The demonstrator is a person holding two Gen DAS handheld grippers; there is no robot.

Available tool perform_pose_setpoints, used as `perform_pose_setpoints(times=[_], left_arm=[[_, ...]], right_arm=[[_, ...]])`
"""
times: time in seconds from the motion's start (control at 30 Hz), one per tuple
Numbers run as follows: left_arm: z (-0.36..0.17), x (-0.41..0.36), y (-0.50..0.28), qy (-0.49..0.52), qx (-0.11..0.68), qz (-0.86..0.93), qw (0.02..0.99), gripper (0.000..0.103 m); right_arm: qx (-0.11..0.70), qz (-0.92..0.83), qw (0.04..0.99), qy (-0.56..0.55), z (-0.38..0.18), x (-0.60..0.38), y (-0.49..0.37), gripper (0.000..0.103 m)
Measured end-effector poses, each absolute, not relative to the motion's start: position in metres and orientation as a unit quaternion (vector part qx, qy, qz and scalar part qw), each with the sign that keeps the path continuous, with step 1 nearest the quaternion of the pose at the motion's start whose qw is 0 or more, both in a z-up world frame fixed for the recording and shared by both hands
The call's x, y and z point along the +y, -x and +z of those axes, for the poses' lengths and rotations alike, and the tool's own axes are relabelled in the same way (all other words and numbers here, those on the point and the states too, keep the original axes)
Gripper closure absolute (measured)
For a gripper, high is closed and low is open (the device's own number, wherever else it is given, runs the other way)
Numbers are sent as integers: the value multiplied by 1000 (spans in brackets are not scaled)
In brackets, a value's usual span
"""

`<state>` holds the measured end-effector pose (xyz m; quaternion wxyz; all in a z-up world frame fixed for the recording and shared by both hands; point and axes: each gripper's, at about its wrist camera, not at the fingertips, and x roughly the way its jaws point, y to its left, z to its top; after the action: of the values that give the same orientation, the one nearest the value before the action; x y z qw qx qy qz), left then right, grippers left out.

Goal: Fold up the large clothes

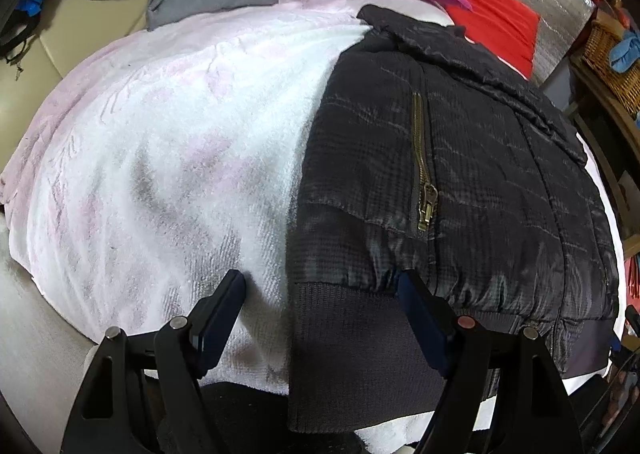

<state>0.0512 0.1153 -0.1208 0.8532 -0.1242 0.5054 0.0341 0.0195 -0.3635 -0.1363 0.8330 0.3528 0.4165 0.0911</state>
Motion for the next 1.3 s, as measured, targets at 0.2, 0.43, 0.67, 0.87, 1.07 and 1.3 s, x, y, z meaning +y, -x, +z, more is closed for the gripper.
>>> perform_pose_setpoints(times=[0.2, 0.43, 0.67, 0.87, 1.07, 1.3], left_arm=[[-121, 117, -54, 135, 511, 22, 848, 23], [-109, 123, -48, 143, 495, 24, 856, 23], [-116, 114, -54, 125, 518, 14, 846, 23], [-101, 128, -53, 149, 496, 19, 855, 23], [-125, 131, -69, 153, 533, 15, 832, 33], [-113, 129, -63, 131, 515, 4, 847, 78]], right_arm=[[423, 107, 826, -357, -139, -364, -21, 12], [430, 120, 829, -338, -137, -358, -24, 14], [445, 110, 825, -331, -139, -362, -25, 37], [454, 107, 823, -324, -142, -367, -25, 46], [465, 122, 814, -325, -144, -364, -32, 36], [487, 105, 818, -288, -142, -361, -37, 82]])
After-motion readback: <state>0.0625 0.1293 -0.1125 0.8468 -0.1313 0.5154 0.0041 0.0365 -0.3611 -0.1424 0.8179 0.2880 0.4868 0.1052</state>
